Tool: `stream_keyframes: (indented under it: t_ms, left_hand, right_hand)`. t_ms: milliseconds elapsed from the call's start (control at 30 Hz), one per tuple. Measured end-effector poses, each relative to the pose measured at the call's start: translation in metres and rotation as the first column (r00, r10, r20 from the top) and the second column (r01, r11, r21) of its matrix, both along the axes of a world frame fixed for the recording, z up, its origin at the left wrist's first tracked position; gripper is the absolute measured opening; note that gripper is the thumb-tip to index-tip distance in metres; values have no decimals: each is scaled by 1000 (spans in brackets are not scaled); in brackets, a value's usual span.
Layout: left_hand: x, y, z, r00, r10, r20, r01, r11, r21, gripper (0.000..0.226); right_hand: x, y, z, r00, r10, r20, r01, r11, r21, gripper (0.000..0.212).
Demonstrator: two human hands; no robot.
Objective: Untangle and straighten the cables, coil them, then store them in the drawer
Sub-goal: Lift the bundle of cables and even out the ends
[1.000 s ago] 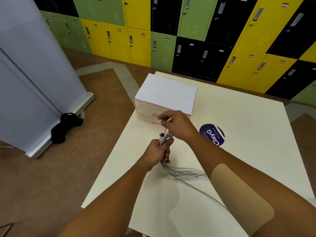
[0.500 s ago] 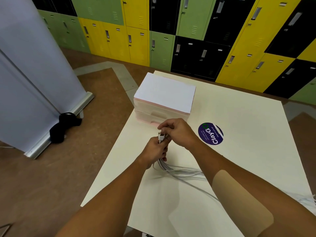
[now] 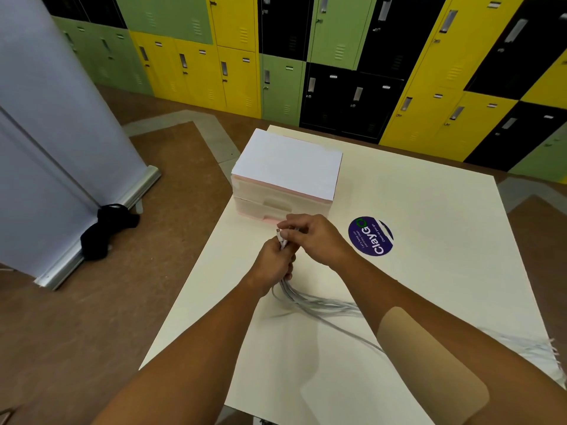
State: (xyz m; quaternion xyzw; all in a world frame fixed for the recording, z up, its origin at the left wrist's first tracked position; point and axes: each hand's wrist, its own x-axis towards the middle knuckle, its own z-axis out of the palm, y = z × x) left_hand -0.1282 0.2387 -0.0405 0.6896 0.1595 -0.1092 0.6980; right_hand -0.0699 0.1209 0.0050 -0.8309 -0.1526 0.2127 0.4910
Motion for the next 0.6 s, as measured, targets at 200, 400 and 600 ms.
stream_keyframes:
  t_ms: [200, 400, 600]
  left_hand:
    - [3, 4, 6, 999, -43, 22, 42, 999, 34, 20]
    - [6, 4, 9, 1000, 1, -7, -2, 1000, -11, 29]
    - [8, 6, 13, 999, 37, 16, -36, 996, -76, 26]
  right_hand:
    - [1, 3, -3, 998, 58, -17, -59, 996, -60, 40]
    - [7, 6, -7, 998, 56, -27, -58, 995, -76, 70]
    - [15, 12, -5, 993, -44, -109, 46, 999, 18, 62]
